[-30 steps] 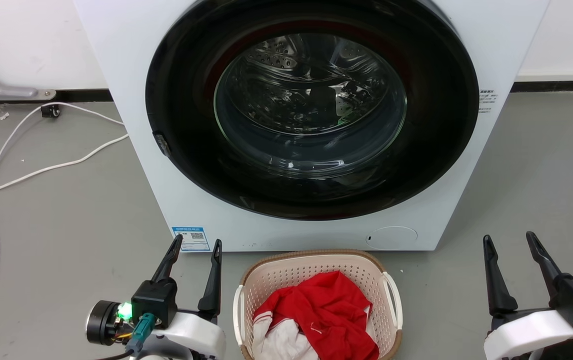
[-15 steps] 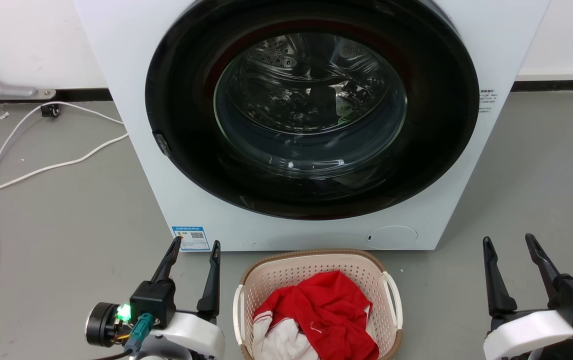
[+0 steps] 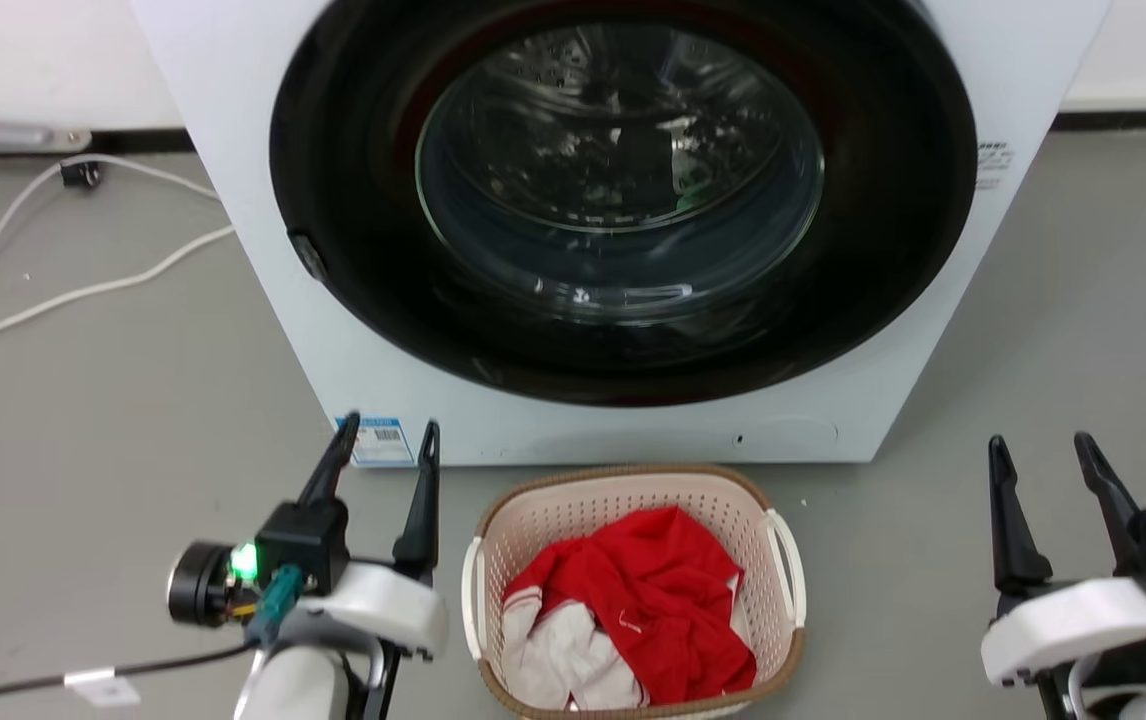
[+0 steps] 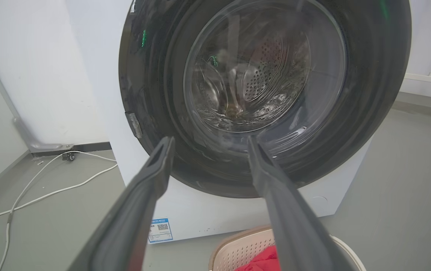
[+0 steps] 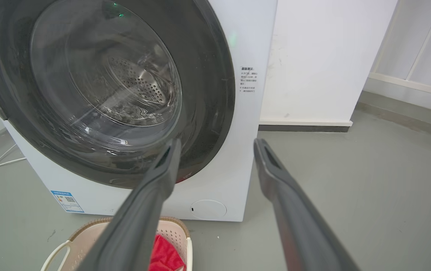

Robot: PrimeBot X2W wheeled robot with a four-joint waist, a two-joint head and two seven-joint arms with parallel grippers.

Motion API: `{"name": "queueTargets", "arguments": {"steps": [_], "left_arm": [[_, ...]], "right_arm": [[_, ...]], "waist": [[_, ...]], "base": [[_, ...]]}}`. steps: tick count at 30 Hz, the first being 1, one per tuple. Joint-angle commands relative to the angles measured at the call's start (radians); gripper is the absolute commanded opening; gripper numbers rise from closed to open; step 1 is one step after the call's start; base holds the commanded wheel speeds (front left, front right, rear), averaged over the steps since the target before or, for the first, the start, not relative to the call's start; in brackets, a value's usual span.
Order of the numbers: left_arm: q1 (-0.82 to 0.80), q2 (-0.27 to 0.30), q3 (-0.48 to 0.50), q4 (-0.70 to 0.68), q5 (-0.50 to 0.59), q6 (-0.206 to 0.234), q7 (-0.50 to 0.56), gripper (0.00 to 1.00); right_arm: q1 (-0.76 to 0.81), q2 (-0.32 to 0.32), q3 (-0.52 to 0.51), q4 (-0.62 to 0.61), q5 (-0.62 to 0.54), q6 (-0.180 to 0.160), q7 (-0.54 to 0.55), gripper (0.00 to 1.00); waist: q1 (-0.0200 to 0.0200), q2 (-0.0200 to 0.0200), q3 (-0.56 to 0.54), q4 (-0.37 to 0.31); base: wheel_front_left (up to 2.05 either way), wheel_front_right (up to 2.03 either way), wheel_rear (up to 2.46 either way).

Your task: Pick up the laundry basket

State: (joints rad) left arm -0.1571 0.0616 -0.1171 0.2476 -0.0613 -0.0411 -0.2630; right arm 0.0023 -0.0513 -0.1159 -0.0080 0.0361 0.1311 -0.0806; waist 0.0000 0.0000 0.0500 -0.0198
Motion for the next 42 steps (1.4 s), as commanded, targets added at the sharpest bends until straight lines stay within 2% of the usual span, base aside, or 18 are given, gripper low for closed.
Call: {"name": "queueTargets", "arguments": {"steps": [1, 10, 19, 32, 42], "left_arm": [[-0.028, 0.003, 0.003, 0.008, 0.003, -0.002, -0.003, 1.00], [-0.191, 0.008, -0.001, 0.183, -0.027, -0.035, 0.007, 1.00], [-0.369, 0.011, -0.023, 0.440, -0.069, -0.065, 0.098, 1.00], [-0.547, 0.019, -0.073, 0.774, -0.120, -0.087, 0.256, 1.00], [-0.651, 0.046, -0.106, 0.926, -0.162, -0.089, 0.333, 1.00]], "right_arm": [[-0.025, 0.002, -0.002, 0.010, 0.006, -0.001, 0.008, 1.00], [-0.155, 0.002, -0.007, 0.151, 0.007, -0.001, 0.081, 1.00], [-0.309, 0.002, 0.026, 0.355, 0.017, -0.001, 0.138, 1.00], [-0.536, -0.021, 0.145, 0.695, 0.088, -0.001, 0.151, 1.00], [-0.716, -0.010, 0.246, 0.939, 0.157, -0.001, 0.120, 1.00]], "waist": [[0.0000, 0.0000, 0.025, -0.003], [0.0000, 0.0000, 0.117, -0.014], [0.0000, 0.0000, 0.227, -0.024], [0.0000, 0.0000, 0.386, -0.040], [0.0000, 0.0000, 0.523, -0.072]], "base": [[0.00, 0.00, 0.00], [0.00, 0.00, 0.00], [0.00, 0.00, 0.00], [0.00, 0.00, 0.00], [0.00, 0.00, 0.00]]}}
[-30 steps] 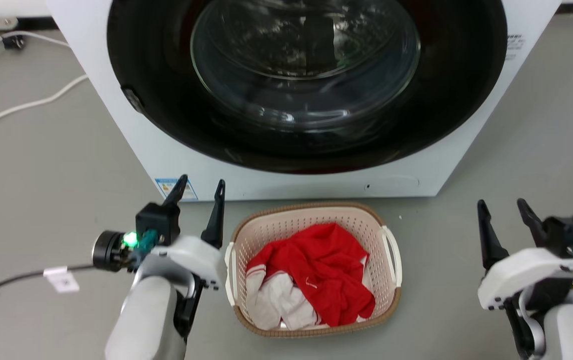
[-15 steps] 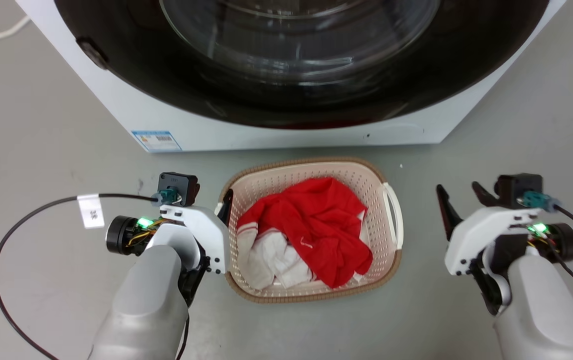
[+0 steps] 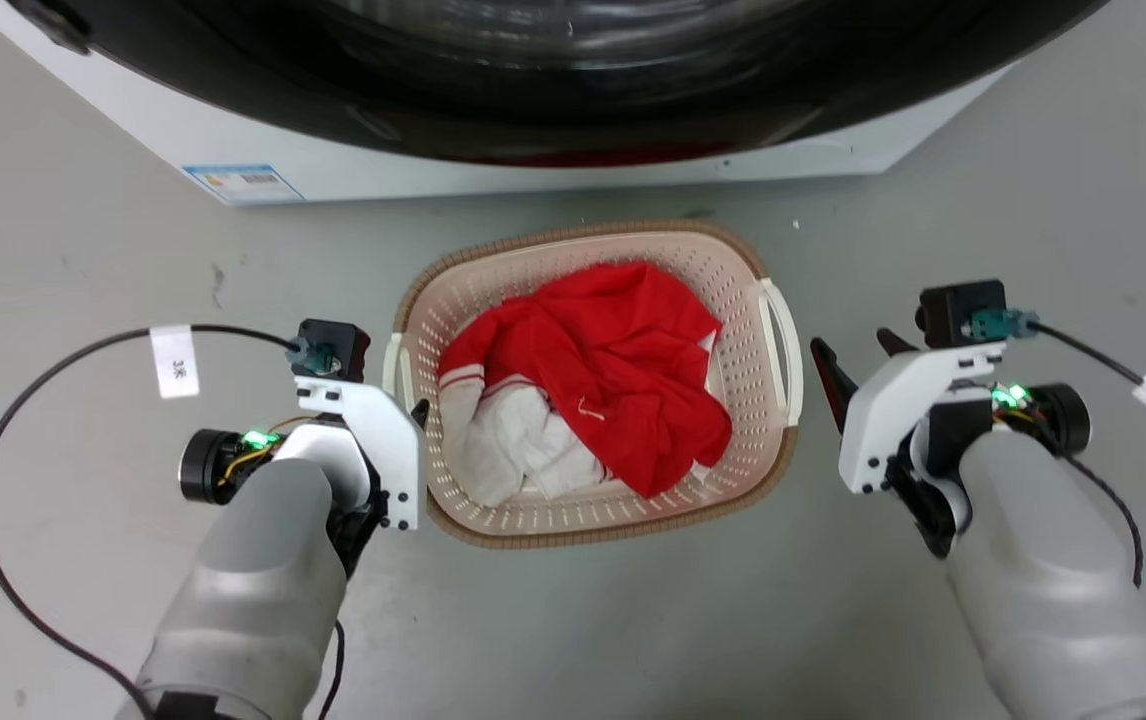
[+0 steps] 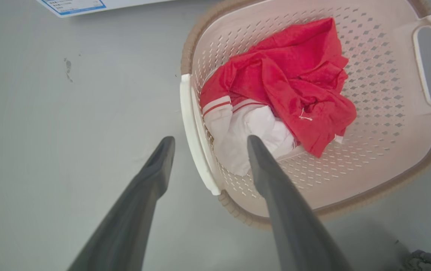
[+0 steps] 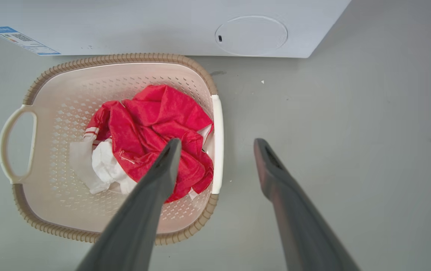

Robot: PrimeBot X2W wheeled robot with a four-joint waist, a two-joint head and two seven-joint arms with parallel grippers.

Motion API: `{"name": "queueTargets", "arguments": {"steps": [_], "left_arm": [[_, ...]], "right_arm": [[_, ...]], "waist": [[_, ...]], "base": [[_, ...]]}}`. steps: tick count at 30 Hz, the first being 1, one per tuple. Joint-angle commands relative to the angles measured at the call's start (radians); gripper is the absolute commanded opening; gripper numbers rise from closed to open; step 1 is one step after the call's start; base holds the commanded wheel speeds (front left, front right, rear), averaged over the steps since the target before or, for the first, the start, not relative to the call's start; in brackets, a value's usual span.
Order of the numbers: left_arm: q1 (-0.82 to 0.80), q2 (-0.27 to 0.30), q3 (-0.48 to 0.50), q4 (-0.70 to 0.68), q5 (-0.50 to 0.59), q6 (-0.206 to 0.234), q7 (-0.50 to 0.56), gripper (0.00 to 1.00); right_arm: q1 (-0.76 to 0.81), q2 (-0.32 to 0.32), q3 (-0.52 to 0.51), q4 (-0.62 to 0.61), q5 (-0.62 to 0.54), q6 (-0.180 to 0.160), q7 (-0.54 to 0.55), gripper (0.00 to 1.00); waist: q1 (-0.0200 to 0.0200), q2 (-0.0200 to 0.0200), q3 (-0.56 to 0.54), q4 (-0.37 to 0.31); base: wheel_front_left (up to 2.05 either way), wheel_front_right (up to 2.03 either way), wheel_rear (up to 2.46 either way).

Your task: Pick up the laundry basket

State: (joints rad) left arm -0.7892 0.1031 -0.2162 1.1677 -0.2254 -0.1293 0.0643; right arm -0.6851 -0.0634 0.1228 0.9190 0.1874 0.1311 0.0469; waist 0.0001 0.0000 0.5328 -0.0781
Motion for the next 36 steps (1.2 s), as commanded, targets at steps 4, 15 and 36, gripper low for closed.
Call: {"name": "queueTargets", "arguments": {"steps": [4, 15, 36], "left_arm": [[-0.063, 0.022, -0.023, 0.031, -0.028, 0.000, 0.033, 1.00], [-0.159, 0.066, -0.076, 0.051, -0.078, -0.001, 0.064, 1.00], [-0.268, 0.105, -0.205, 0.069, -0.202, 0.000, 0.150, 0.00]], "right_arm": [[-0.097, 0.008, 0.045, 0.084, 0.033, -0.001, -0.023, 1.00], [-0.226, 0.014, 0.150, 0.220, 0.113, -0.001, -0.032, 1.00], [-0.354, 0.014, 0.363, 0.311, 0.348, -0.001, 0.046, 0.00]], "waist": [[-0.0001, 0.0000, 0.101, -0.024], [-0.0001, 0.0000, 0.217, -0.031], [-0.0001, 0.0000, 0.340, -0.030]], "base": [[0.00, 0.00, 0.00], [0.00, 0.00, 0.00], [0.00, 0.00, 0.00]]}}
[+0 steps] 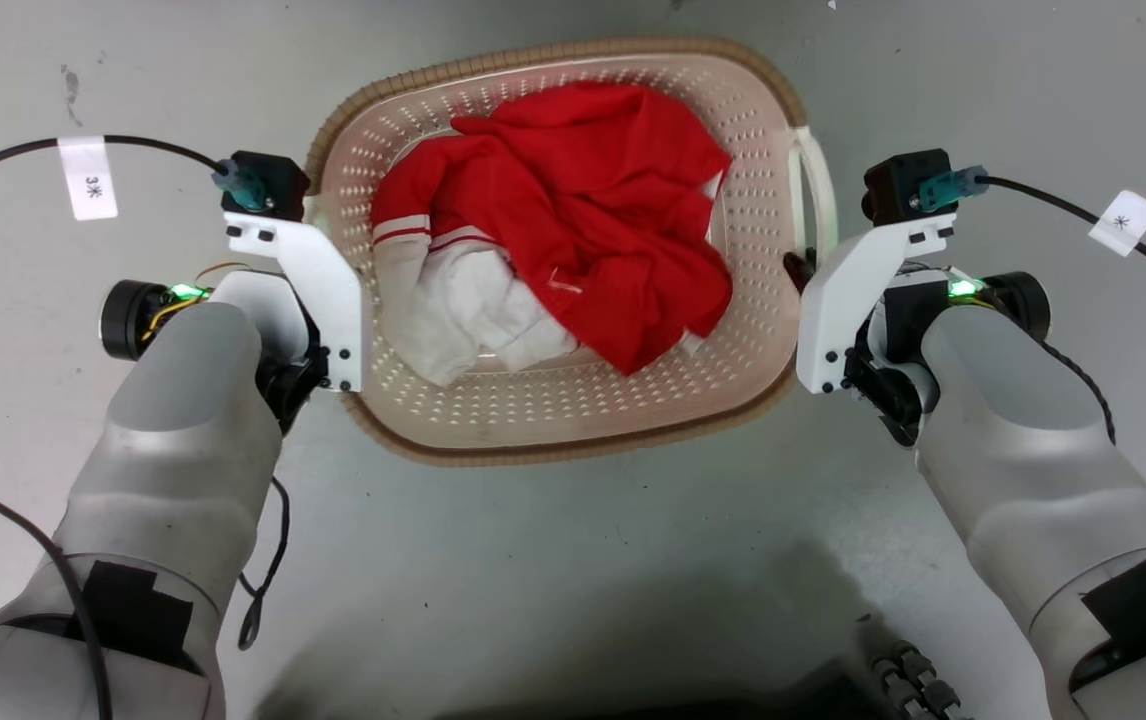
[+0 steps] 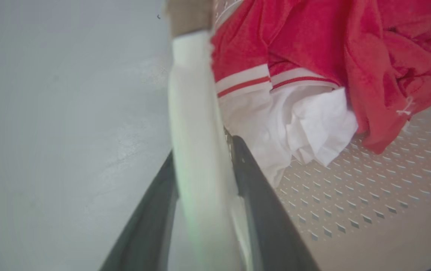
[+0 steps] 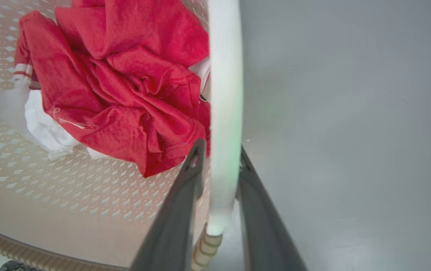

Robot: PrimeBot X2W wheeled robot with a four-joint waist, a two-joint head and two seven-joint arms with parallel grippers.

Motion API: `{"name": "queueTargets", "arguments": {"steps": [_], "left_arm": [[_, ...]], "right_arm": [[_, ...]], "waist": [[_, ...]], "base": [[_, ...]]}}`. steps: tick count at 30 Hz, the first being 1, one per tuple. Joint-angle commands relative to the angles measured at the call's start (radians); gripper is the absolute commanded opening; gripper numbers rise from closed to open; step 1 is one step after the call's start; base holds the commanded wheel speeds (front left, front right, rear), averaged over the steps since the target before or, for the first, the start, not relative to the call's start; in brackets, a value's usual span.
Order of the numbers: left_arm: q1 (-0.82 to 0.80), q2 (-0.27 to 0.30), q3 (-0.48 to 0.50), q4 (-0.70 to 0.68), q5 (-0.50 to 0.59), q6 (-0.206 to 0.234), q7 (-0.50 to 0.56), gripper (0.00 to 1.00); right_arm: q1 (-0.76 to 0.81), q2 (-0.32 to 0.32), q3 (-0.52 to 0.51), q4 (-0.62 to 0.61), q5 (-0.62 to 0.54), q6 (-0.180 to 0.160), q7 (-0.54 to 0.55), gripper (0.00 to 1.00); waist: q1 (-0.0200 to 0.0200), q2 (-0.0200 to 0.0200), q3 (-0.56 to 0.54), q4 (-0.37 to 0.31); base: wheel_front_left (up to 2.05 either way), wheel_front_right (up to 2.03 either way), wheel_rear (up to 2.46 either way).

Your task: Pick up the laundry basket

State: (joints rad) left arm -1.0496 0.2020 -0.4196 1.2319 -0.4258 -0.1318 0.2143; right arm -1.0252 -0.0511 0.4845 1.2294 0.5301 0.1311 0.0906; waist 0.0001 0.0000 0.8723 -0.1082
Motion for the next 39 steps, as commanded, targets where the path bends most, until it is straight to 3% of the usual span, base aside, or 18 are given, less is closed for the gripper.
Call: {"name": "queueTargets", "arguments": {"steps": [1, 16, 39], "left_arm": [[-0.010, 0.010, -0.005, 0.005, -0.005, 0.002, -0.001, 0.00], [0.011, 0.001, -0.052, 0.021, -0.078, 0.002, 0.050, 0.00], [0.162, -0.028, -0.146, -0.007, -0.263, 0.002, 0.313, 0.00]], "right_arm": [[-0.016, 0.002, 0.007, 0.002, 0.012, -0.001, 0.001, 0.00], [-0.011, -0.002, 0.072, 0.035, 0.072, -0.001, 0.051, 0.00], [0.149, -0.004, 0.089, 0.059, 0.141, -0.001, 0.394, 0.00]], "waist": [[-0.0001, 0.0000, 0.000, 0.000], [-0.0001, 0.0000, -0.055, 0.005], [-0.0001, 0.0000, -0.453, 0.024]], "base": [[0.00, 0.00, 0.00], [0.00, 0.00, 0.00], [0.00, 0.00, 0.00]]}}
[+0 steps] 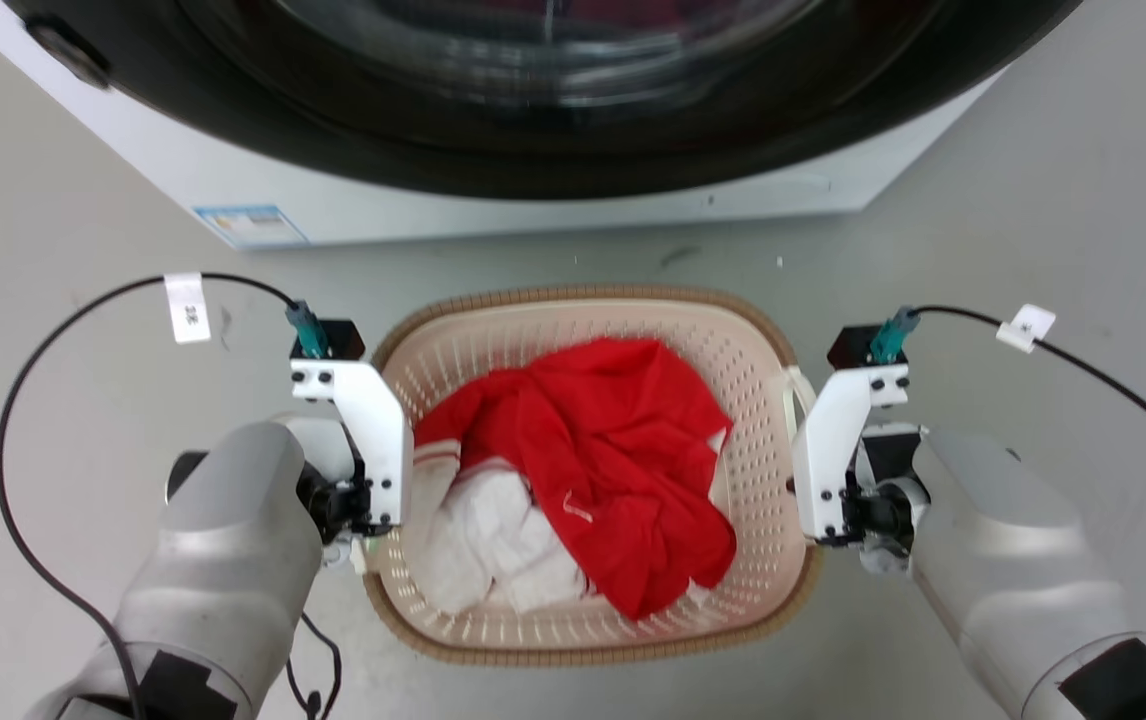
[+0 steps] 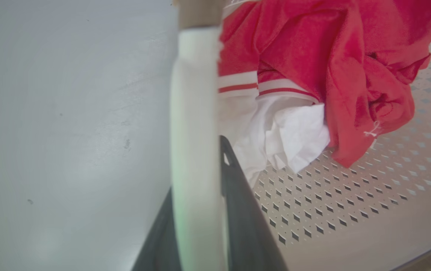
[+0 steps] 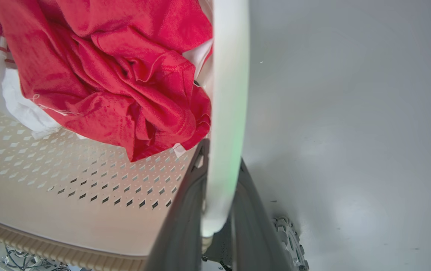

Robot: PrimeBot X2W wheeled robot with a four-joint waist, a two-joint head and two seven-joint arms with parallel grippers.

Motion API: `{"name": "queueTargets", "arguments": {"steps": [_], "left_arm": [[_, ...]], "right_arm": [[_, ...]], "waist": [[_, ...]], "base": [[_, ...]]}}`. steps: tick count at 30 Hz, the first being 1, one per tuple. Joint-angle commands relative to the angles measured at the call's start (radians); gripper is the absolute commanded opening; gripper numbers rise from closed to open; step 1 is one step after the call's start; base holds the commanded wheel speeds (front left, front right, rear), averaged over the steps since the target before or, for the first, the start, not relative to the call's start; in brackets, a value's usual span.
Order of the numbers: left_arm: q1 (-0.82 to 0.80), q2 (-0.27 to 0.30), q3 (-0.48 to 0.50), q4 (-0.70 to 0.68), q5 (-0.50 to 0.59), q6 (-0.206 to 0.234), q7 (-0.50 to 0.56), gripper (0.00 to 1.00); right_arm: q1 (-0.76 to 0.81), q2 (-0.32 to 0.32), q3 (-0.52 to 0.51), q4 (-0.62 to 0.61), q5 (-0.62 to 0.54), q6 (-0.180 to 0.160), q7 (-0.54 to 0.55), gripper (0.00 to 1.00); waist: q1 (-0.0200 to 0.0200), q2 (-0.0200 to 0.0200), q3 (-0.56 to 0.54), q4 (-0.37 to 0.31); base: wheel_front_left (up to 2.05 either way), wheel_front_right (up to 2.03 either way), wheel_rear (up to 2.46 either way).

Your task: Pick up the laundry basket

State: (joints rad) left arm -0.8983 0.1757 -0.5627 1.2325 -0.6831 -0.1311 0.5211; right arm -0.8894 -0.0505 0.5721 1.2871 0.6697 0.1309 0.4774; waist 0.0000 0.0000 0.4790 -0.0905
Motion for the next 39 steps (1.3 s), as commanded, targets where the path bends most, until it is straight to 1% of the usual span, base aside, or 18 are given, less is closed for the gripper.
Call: {"name": "queueTargets", "arguments": {"steps": [1, 2, 3, 6, 7, 8, 13, 29, 39], "left_arm": [[0.018, -0.002, -0.006, -0.008, -0.016, 0.001, 0.023, 0.00], [0.018, -0.002, -0.006, -0.008, -0.016, 0.001, 0.023, 0.00], [0.034, 0.000, -0.013, -0.012, -0.033, 0.001, 0.049, 0.00], [0.057, 0.005, -0.022, -0.015, -0.058, 0.001, 0.084, 0.00], [0.072, 0.006, -0.027, -0.015, -0.073, 0.001, 0.102, 0.00], [0.072, 0.006, -0.027, -0.015, -0.073, 0.001, 0.102, 0.00], [0.103, 0.013, -0.037, -0.012, -0.104, 0.001, 0.143, 0.00], [0.196, 0.008, -0.067, 0.009, -0.159, 0.001, 0.185, 0.00], [0.196, 0.011, -0.085, 0.011, -0.179, 0.001, 0.205, 0.00]], "right_arm": [[0.019, -0.009, -0.001, 0.001, 0.003, 0.000, 0.022, 0.00], [0.019, -0.009, -0.001, 0.001, 0.003, 0.000, 0.022, 0.00], [0.035, -0.014, -0.005, 0.001, 0.005, 0.000, 0.048, 0.00], [0.049, -0.019, -0.008, 0.001, 0.003, 0.000, 0.076, 0.00], [0.063, -0.020, -0.012, 0.002, 0.005, 0.000, 0.100, 0.00], [0.063, -0.020, -0.012, 0.002, 0.005, 0.000, 0.100, 0.00], [0.080, -0.020, -0.016, 0.001, -0.003, 0.000, 0.138, 0.00], [0.152, -0.020, -0.052, 0.002, -0.032, -0.001, 0.225, 0.00], [0.147, -0.029, -0.086, 0.002, -0.067, -0.001, 0.289, 0.00]], "waist": [[0.0000, 0.0000, -0.077, 0.008], [0.0000, 0.0000, -0.077, 0.008], [0.0000, 0.0000, -0.112, 0.011], [0.0000, 0.0000, -0.160, 0.015], [0.0000, 0.0000, -0.193, 0.016], [0.0000, 0.0000, -0.193, 0.016], [0.0000, 0.0000, -0.265, 0.018], [0.0000, 0.0000, -0.467, 0.016], [0.0000, 0.0000, -0.523, 0.007]], "base": [[0.00, 0.00, 0.00], [0.00, 0.00, 0.00], [0.00, 0.00, 0.00], [0.00, 0.00, 0.00], [0.00, 0.00, 0.00], [0.00, 0.00, 0.00], [0.00, 0.00, 0.00], [0.00, 0.00, 0.00], [0.00, 0.00, 0.00]]}}
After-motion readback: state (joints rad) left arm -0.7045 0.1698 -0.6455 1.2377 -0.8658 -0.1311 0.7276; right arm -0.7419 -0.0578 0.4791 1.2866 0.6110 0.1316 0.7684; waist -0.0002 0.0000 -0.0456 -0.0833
